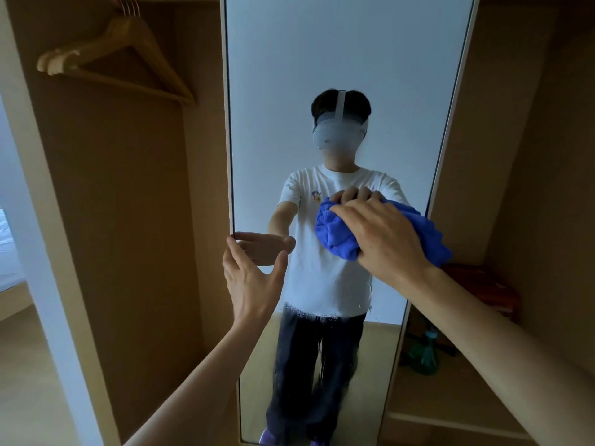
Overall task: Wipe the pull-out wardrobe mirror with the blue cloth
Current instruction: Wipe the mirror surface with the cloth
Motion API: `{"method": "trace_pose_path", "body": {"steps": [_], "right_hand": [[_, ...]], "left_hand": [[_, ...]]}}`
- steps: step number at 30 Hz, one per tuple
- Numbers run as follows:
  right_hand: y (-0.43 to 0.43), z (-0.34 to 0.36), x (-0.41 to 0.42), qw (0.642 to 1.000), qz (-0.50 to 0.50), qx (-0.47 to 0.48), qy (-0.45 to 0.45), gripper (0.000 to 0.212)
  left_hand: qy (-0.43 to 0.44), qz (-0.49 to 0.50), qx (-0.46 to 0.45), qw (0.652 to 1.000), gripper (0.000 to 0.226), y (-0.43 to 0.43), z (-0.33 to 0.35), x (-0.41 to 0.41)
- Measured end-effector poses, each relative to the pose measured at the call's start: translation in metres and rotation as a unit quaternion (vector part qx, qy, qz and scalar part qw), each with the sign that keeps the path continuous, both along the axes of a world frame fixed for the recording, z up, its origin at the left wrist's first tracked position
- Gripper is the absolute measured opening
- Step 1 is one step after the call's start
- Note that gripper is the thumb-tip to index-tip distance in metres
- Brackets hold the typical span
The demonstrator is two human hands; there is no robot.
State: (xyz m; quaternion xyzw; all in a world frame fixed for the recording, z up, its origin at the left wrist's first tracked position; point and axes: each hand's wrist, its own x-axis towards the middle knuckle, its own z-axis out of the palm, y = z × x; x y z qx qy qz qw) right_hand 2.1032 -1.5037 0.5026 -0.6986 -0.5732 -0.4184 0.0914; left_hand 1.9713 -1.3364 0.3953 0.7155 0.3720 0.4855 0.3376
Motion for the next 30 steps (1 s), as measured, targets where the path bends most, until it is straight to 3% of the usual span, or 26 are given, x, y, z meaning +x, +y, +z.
{"method": "trace_pose_path", "body": {"steps": [8, 14, 18, 24, 30], "right_hand": [[-0.009, -0.055, 0.001, 0.997, 0.052, -0.038, 0.037, 0.03], [-0.012, -0.054, 0.004, 0.996, 0.048, -0.061, 0.051, 0.042], [-0.02, -0.031, 0.006, 0.998, 0.034, -0.013, 0.053, 0.056], [-0.03, 0.017, 0.025, 0.999, 0.018, 0.033, 0.012, 0.044], [-0.031, 0.002, 0.035, 0.998, 0.04, 0.029, 0.04, 0.037]], "left_hand": [[0.015, 0.018, 0.02, 1.0, 0.105, 0.001, -0.006, 0.001], [0.021, 0.019, 0.017, 0.999, 0.103, 0.003, -0.005, -0.003], [0.018, 0.016, 0.016, 1.0, 0.104, 0.004, -0.004, -0.004], [0.015, 0.025, 0.024, 0.999, 0.103, 0.001, -0.006, -0.001], [0.013, 0.037, 0.026, 0.999, 0.102, -0.002, -0.007, 0.002]]}}
